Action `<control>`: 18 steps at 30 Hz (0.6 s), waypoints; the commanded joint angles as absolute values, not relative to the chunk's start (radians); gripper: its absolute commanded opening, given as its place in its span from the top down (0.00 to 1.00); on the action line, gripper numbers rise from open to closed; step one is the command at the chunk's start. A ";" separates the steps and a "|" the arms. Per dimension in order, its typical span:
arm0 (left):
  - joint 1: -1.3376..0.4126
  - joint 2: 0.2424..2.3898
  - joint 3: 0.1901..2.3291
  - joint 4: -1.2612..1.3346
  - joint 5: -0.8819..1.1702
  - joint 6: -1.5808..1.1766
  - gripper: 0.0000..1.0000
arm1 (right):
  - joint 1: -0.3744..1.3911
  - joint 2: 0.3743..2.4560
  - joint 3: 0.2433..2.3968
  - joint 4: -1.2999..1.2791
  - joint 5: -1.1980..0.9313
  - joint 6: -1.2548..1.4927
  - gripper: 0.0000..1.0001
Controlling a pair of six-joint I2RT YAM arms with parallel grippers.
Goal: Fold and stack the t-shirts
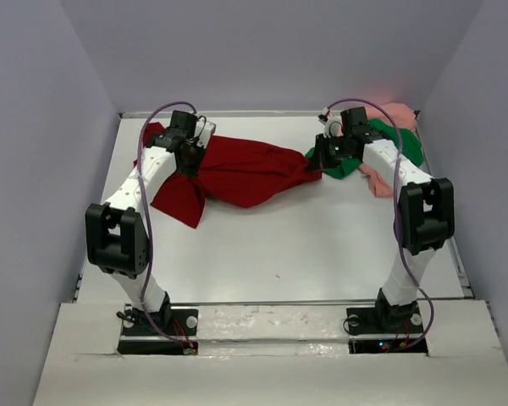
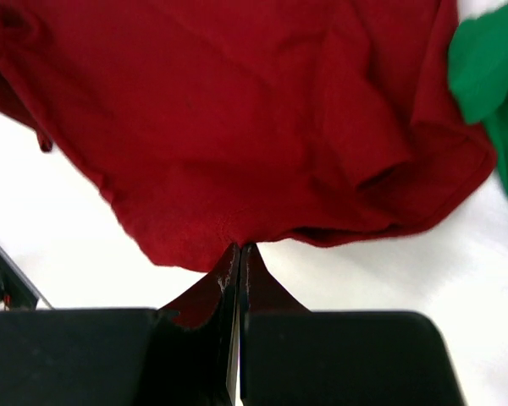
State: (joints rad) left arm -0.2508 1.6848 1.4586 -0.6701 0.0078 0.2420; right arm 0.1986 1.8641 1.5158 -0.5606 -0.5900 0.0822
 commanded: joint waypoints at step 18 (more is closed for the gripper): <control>-0.115 1.988 1.880 -0.468 -0.230 0.272 1.00 | 0.209 2.282 2.071 -0.428 -0.359 0.166 1.00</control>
